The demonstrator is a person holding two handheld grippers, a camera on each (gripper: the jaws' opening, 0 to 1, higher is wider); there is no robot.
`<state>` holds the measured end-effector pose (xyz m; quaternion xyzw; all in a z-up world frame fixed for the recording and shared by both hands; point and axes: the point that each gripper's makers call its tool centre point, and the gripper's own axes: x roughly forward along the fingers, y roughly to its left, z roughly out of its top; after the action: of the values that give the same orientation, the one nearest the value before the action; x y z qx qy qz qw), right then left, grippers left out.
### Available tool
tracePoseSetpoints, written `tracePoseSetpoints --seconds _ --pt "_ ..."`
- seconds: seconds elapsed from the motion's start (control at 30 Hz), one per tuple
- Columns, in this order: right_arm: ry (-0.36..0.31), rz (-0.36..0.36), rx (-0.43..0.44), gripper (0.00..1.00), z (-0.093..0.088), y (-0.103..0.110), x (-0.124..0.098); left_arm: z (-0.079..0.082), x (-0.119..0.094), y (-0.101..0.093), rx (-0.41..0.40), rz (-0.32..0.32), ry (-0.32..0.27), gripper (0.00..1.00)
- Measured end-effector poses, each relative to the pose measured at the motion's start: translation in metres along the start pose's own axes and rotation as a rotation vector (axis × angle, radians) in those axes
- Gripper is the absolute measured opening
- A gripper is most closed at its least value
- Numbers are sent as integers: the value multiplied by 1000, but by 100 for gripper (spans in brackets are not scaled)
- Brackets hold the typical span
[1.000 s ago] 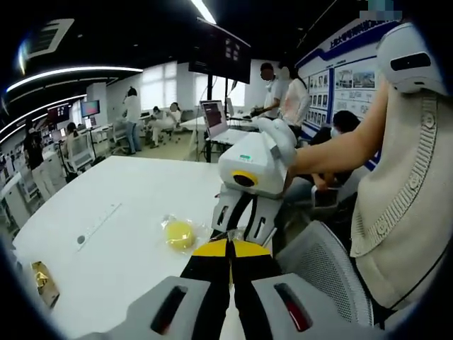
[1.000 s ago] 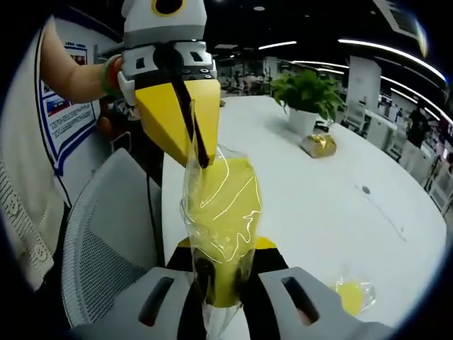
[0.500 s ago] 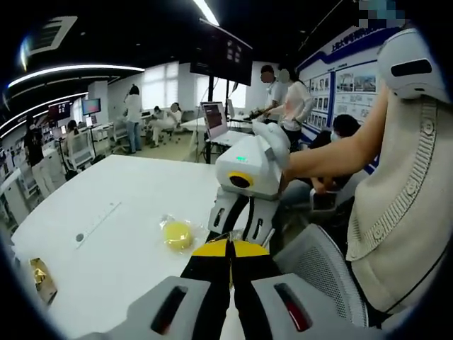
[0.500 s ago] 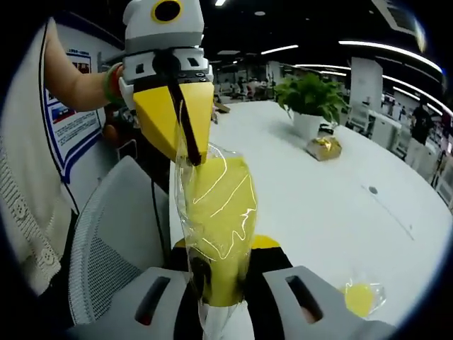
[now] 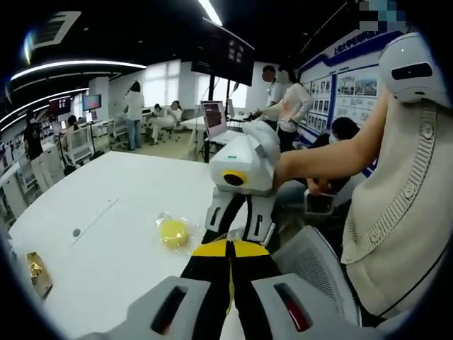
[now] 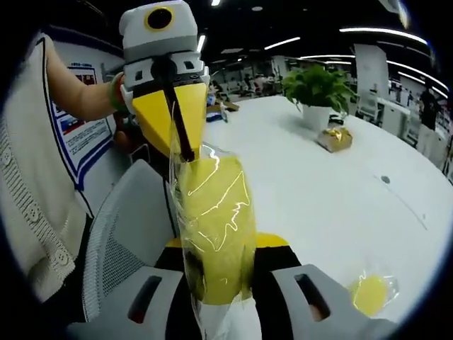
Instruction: Compare the silicone blocks by pressing each to a similar depth, holding the contact briefly, and releasing to observe deformation and rebound differences across the visible hardness samples.
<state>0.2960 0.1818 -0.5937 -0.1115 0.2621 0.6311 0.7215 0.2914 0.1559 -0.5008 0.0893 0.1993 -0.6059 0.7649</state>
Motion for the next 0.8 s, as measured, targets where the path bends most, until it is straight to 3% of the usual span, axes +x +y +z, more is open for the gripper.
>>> tracePoseSetpoints --seconds 0.43,0.8 --pt "2 -22 1 32 1 -3 1 -1 0 2 -19 4 0 0" --pt "-81 -75 41 50 9 -6 -6 -6 -2 6 -57 12 -5 0"
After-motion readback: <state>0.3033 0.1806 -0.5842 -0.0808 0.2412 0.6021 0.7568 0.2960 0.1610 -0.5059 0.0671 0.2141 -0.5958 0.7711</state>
